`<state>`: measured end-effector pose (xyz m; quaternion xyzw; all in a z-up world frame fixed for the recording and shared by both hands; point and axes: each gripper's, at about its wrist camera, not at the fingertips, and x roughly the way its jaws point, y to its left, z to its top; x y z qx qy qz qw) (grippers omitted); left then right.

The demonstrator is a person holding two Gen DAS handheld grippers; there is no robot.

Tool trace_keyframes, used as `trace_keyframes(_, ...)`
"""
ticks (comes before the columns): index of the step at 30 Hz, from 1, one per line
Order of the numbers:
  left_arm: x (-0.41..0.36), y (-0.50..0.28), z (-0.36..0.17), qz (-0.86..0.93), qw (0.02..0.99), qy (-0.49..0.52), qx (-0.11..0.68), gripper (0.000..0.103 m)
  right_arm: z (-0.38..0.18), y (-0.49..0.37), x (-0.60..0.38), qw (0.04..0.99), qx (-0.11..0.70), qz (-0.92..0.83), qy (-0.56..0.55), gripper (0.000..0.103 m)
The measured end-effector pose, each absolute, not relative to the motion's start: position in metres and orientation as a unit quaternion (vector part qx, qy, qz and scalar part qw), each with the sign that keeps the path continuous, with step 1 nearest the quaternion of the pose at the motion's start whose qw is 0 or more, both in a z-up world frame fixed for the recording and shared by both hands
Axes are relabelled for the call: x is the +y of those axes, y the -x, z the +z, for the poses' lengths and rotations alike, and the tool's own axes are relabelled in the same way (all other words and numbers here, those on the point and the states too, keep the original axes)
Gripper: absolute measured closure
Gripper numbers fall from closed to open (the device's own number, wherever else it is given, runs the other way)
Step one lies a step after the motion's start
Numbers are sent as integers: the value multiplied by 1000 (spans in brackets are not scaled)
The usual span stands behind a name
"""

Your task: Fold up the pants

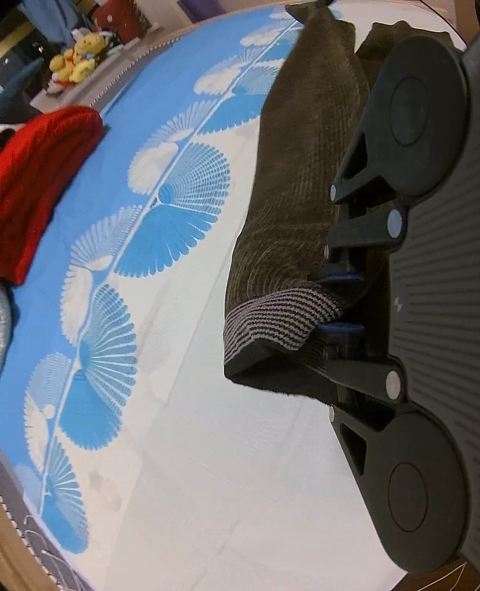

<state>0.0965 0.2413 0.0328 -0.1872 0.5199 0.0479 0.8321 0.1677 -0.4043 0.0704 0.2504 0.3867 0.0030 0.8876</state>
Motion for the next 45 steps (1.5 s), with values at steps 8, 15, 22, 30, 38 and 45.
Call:
trace_keyframes(8,253,-66,14,17,816,133,562,80,35,-80,-412,827,532,103,-151,97)
trace_keyframes(15,264,-72,-3,40,794,145,589,71,32,-65,-451,841,521,57,-135,96)
trace_keyframes(22,252,-89,-13,44,780,125,612,48,47,-84,-493,884,411,-50,-216,68)
trace_keyframes(30,250,-99,-26,51,767,117,629,44,4,-135,-471,865,465,-86,-166,63)
trace_keyframes(38,246,-112,-32,68,761,115,635,46,-12,-163,-457,856,497,-124,-70,81)
trace_keyframes(45,253,-108,-3,98,804,124,574,81,51,-114,-507,888,353,-171,-240,97)
